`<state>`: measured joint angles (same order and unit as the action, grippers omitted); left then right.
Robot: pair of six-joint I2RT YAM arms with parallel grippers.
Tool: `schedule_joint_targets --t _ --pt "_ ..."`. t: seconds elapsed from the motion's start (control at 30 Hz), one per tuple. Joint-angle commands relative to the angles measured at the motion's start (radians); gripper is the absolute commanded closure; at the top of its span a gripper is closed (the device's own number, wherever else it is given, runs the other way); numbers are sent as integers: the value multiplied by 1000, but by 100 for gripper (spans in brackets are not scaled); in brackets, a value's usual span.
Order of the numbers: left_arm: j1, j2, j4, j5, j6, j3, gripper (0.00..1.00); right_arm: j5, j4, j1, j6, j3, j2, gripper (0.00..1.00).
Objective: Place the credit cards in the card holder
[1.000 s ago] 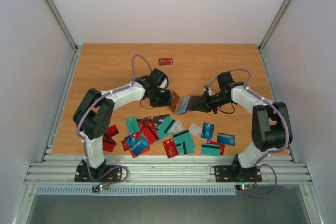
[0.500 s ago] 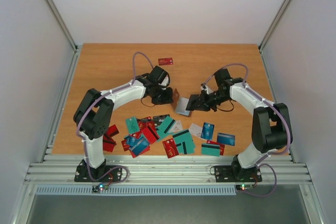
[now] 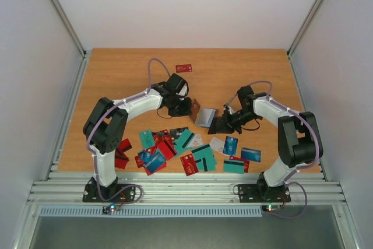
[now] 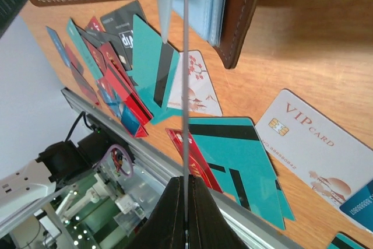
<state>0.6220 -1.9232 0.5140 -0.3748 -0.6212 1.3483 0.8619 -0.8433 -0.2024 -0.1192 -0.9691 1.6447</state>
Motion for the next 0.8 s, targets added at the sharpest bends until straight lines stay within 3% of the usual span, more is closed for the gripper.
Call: schedule_joint_targets --t 0.0,0.77 --pt "-3 -19 2 -12 2 22 99 48 -12 -6 -33 15 21 99" --pt "-2 -26 -20 -48 6 15 99 67 39 -23 -30 -61 155 99"
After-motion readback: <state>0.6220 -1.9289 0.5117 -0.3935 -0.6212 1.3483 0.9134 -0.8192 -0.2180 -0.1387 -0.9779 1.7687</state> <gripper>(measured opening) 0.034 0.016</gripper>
